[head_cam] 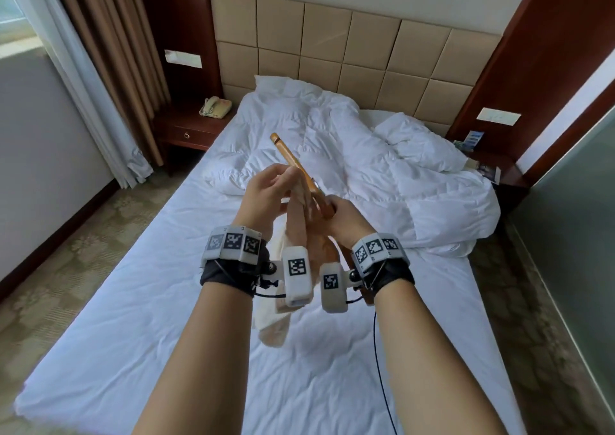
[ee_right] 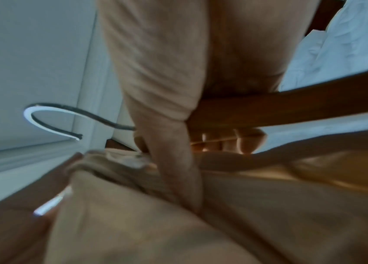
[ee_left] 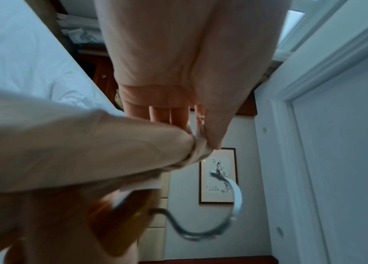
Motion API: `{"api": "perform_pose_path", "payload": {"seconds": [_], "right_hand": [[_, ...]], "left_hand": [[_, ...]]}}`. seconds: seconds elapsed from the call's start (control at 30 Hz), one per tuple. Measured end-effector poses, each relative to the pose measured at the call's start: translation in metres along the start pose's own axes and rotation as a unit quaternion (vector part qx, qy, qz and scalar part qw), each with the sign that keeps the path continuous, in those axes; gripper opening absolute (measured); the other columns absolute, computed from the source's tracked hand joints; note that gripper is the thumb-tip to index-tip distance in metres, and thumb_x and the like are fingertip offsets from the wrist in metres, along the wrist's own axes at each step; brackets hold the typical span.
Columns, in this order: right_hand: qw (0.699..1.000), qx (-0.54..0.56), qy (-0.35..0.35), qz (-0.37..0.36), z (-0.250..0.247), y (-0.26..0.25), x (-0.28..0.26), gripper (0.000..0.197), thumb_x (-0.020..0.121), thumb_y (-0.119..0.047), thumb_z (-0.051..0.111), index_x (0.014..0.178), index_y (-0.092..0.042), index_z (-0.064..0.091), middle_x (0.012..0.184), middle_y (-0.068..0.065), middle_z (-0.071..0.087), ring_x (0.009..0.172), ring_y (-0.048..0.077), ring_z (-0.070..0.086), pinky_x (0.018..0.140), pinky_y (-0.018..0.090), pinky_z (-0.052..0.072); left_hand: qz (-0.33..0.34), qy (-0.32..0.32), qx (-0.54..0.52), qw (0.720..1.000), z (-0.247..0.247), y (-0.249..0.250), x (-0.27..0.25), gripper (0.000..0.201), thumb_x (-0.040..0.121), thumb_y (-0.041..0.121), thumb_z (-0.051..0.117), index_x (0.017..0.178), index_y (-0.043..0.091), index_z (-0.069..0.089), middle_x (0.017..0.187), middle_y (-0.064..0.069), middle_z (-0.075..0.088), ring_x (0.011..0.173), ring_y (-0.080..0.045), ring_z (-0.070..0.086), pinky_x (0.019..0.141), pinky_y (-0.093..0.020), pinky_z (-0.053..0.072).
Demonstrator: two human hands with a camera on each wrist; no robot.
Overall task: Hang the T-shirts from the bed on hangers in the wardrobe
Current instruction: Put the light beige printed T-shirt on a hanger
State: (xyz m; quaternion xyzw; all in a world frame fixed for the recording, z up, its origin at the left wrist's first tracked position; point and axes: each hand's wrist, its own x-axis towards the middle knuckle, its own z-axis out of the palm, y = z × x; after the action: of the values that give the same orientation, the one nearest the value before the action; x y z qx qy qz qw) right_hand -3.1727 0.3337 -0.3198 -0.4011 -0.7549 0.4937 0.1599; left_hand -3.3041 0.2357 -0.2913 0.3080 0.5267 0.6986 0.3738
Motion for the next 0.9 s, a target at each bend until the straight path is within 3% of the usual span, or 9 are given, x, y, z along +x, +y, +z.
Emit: {"api": "perform_pose_path", "payload": {"seconds": [0.1,0.2,0.23,0.47,0.53,0.63,0.77,0.83,0.9], "right_hand": [[0.998,-0.023,0.030,0.044,0.014,0.012,-0.004,0.026,0.067,-0.023,0.082,0.083,-0.021,0.063,0.085,0.000,0.072,0.084,0.023,0.069,0.074,0.038,0.058],[0.995,-0.026,0.063,0.070,0.025,0.021,-0.006,0.021,0.071,-0.013,0.075,0.085,-0.020,0.061,0.085,0.004,0.070,0.076,0.025,0.067,0.058,0.031,0.052],[0.993,-0.029,0.078,0.079,0.028,0.024,-0.006,0.020,0.071,-0.013,0.073,0.084,-0.020,0.059,0.083,0.004,0.069,0.073,0.027,0.066,0.058,0.030,0.050],[0.972,0.009,0.192,0.136,0.028,0.048,-0.013,0.017,0.077,-0.014,0.070,0.089,-0.023,0.061,0.084,-0.001,0.068,0.079,0.024,0.067,0.070,0.031,0.055],[0.964,0.065,0.215,0.140,0.027,0.053,-0.016,0.017,0.077,-0.014,0.074,0.085,-0.020,0.061,0.079,0.000,0.067,0.075,0.023,0.065,0.065,0.027,0.050],[0.948,0.187,0.210,0.146,0.024,0.063,-0.020,0.024,0.076,-0.015,0.083,0.079,-0.015,0.060,0.066,0.000,0.062,0.060,0.021,0.060,0.060,0.027,0.047],[0.930,0.256,0.207,0.162,0.017,0.071,-0.027,0.025,0.072,-0.015,0.086,0.077,-0.012,0.062,0.064,0.002,0.058,0.067,0.024,0.058,0.069,0.037,0.050],[0.929,0.239,0.231,0.164,0.014,0.074,-0.027,0.022,0.072,-0.012,0.082,0.073,-0.014,0.060,0.064,0.002,0.060,0.067,0.024,0.060,0.071,0.034,0.050],[0.925,0.209,0.269,0.169,0.009,0.076,-0.028,0.020,0.076,-0.009,0.079,0.075,-0.014,0.060,0.069,0.004,0.064,0.070,0.026,0.063,0.070,0.031,0.051]], "left_hand": [[0.005,0.013,-0.019,1.000,-0.004,0.003,-0.003,0.018,0.100,0.020,0.057,0.101,0.003,0.060,0.076,-0.004,0.062,0.065,-0.009,0.063,0.057,-0.022,0.051],[0.008,0.029,-0.009,0.999,-0.013,0.003,-0.006,0.015,0.099,0.020,0.058,0.094,0.005,0.060,0.071,0.000,0.062,0.063,-0.007,0.060,0.054,-0.020,0.048],[0.010,0.039,-0.007,0.999,-0.016,0.002,-0.007,0.016,0.099,0.021,0.059,0.092,0.006,0.061,0.072,-0.001,0.062,0.064,-0.008,0.061,0.055,-0.020,0.048],[-0.002,0.157,-0.049,0.986,-0.043,-0.012,-0.013,0.016,0.095,0.023,0.064,0.083,0.013,0.063,0.074,-0.003,0.062,0.068,-0.011,0.059,0.059,-0.023,0.049],[-0.022,0.191,-0.029,0.981,-0.049,-0.019,-0.013,0.014,0.091,0.024,0.069,0.081,0.014,0.066,0.073,-0.002,0.063,0.070,-0.013,0.059,0.063,-0.028,0.048],[-0.027,0.265,0.051,0.963,-0.057,-0.029,-0.011,0.012,0.077,0.030,0.078,0.076,0.019,0.072,0.072,0.000,0.069,0.071,-0.015,0.064,0.070,-0.033,0.052],[-0.055,0.314,0.088,0.944,-0.064,-0.046,-0.008,0.019,0.061,0.043,0.080,0.066,0.027,0.073,0.070,-0.003,0.073,0.064,-0.023,0.064,0.070,-0.043,0.055],[-0.067,0.325,0.089,0.939,-0.058,-0.048,-0.010,0.016,0.062,0.039,0.082,0.067,0.026,0.073,0.069,-0.005,0.072,0.061,-0.025,0.063,0.068,-0.042,0.057],[-0.071,0.315,0.089,0.942,-0.049,-0.049,-0.012,0.012,0.071,0.025,0.083,0.074,0.019,0.074,0.067,-0.008,0.071,0.053,-0.021,0.063,0.063,-0.036,0.058]]}}
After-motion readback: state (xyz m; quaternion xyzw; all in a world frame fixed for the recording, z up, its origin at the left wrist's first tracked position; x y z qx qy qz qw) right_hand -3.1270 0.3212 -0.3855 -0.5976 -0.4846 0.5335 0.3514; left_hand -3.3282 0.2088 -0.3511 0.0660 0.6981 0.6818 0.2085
